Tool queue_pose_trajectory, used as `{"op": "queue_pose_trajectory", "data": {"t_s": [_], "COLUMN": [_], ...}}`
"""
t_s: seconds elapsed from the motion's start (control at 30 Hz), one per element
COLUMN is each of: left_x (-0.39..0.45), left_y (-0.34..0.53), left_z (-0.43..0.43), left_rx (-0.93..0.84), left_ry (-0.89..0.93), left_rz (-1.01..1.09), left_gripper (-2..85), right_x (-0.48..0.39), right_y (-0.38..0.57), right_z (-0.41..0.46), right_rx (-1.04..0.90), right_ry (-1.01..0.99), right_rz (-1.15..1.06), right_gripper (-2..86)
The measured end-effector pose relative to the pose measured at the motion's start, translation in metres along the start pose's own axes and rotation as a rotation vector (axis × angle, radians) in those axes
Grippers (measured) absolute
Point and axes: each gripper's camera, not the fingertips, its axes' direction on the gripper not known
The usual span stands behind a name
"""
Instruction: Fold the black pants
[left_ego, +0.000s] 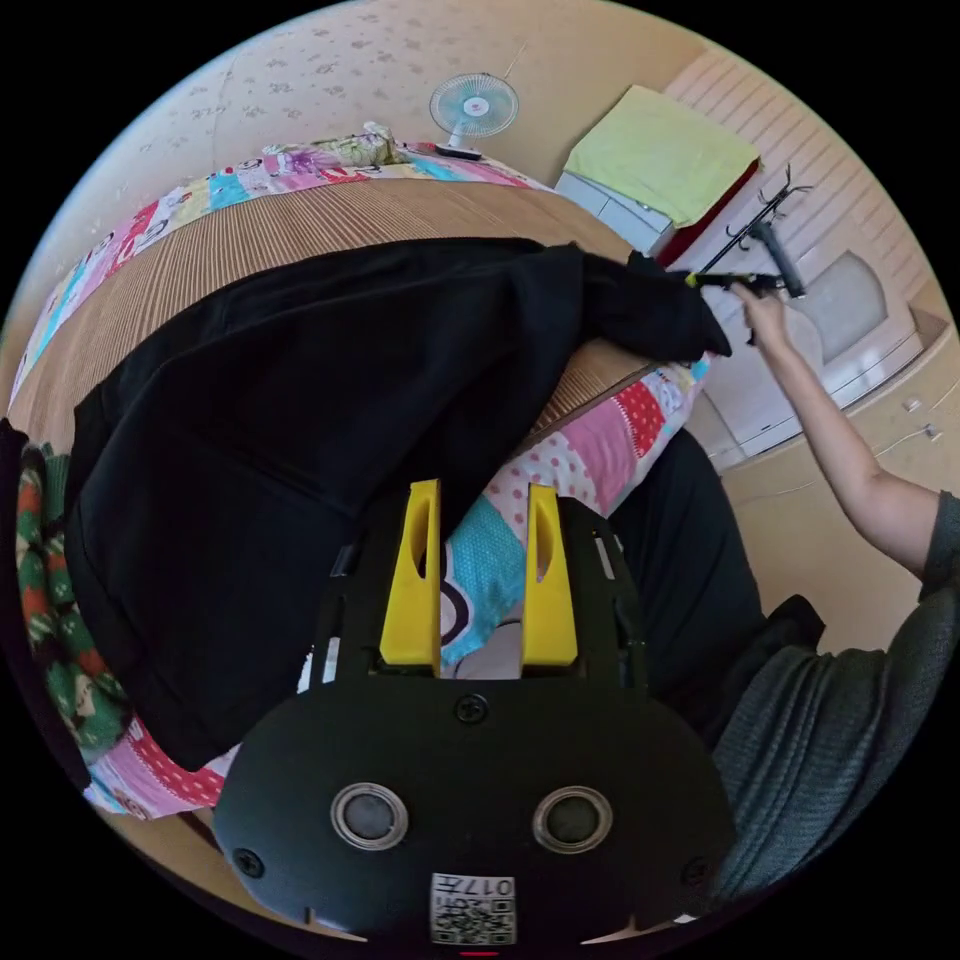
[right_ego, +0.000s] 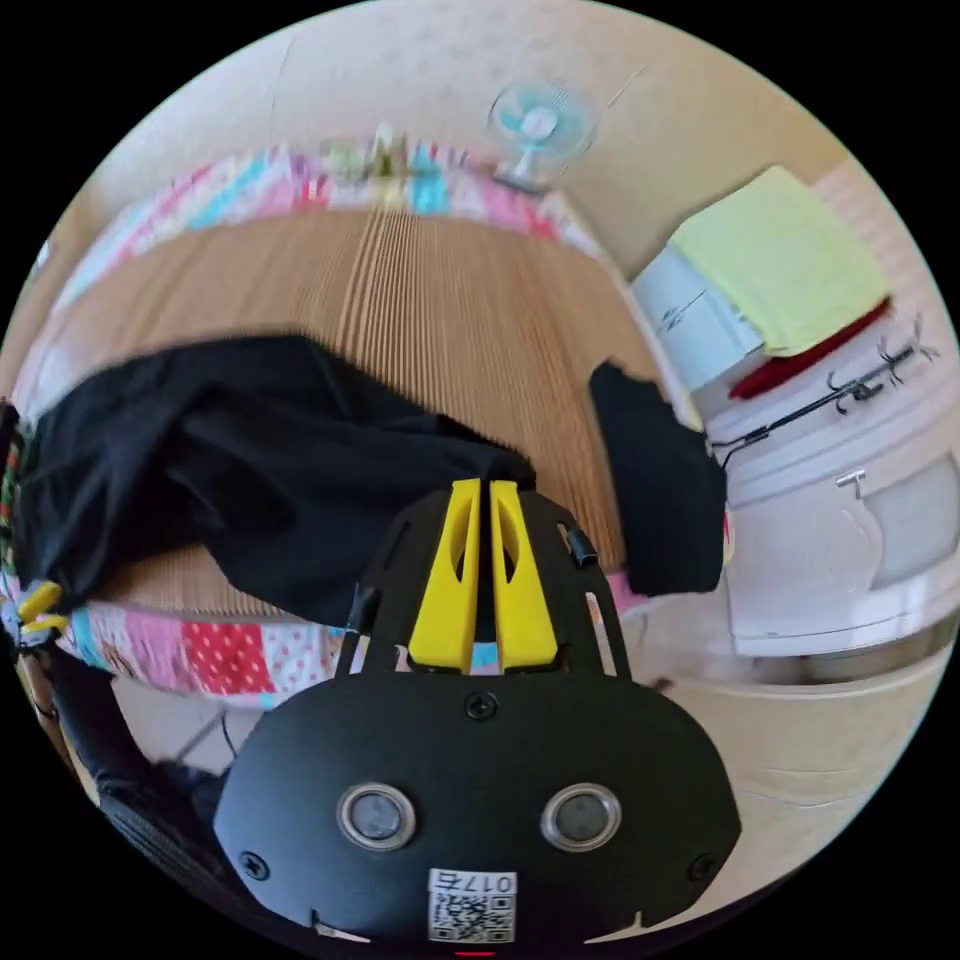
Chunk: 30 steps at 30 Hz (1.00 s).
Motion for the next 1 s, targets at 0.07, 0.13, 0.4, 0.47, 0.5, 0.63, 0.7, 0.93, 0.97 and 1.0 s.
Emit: {"op": "queue_pose_trajectory", "data": {"t_s": [0.07,0.13,0.4,0.47,0.5,0.63,0.7,0.93,0.97,1.0], "left_x": [0.008,0.016,0.012,-0.009,-0.026,-0.099,-0.127,-0.152,-0.154,-0.162], "left_y": [-0.003,0.000,0.058,0.073,0.083,0.124,0.148,0.256,0.258,0.259], "left_z": [0.014,0.020,-0.055,-0.065,-0.069,-0.079,-0.086,-0.125,-0.125,-0.121], "left_rx": [-0.027,-0.029,0.056,0.028,0.026,0.160,0.238,0.591,0.601,0.591], "left_ry": [-0.067,-0.152,0.069,0.183,0.269,0.444,0.392,0.048,0.057,0.093], "left_rz": [0.016,0.034,0.279,0.238,0.196,-0.143,-0.354,-0.987,-0.989,-1.006], "left_gripper": [11.4,6.8,0.4,-0.1,-0.4,0.2,2.0,12.6,13.4,15.0], "right_x": [0.026,0.064,0.159,0.157,0.153,0.147,0.150,0.176,0.180,0.187], "right_y": [0.024,0.067,0.292,0.341,0.364,0.386,0.372,0.288,0.279,0.259], "right_z": [-0.043,-0.049,0.050,0.056,0.061,0.076,0.078,0.080,0.075,0.065], "right_rx": [0.209,0.289,0.029,0.088,0.118,0.139,0.148,-0.055,-0.023,0.016], "right_ry": [-0.096,-0.144,-0.801,-0.934,-1.002,-1.047,-1.018,-0.797,-0.821,-0.855], "right_rz": [0.079,0.231,0.883,0.998,1.052,1.120,1.101,1.103,1.072,1.006], "right_gripper": [2.6,2.9,6.8,10.5,13.6,16.5,16.5,8.0,6.5,4.7]}}
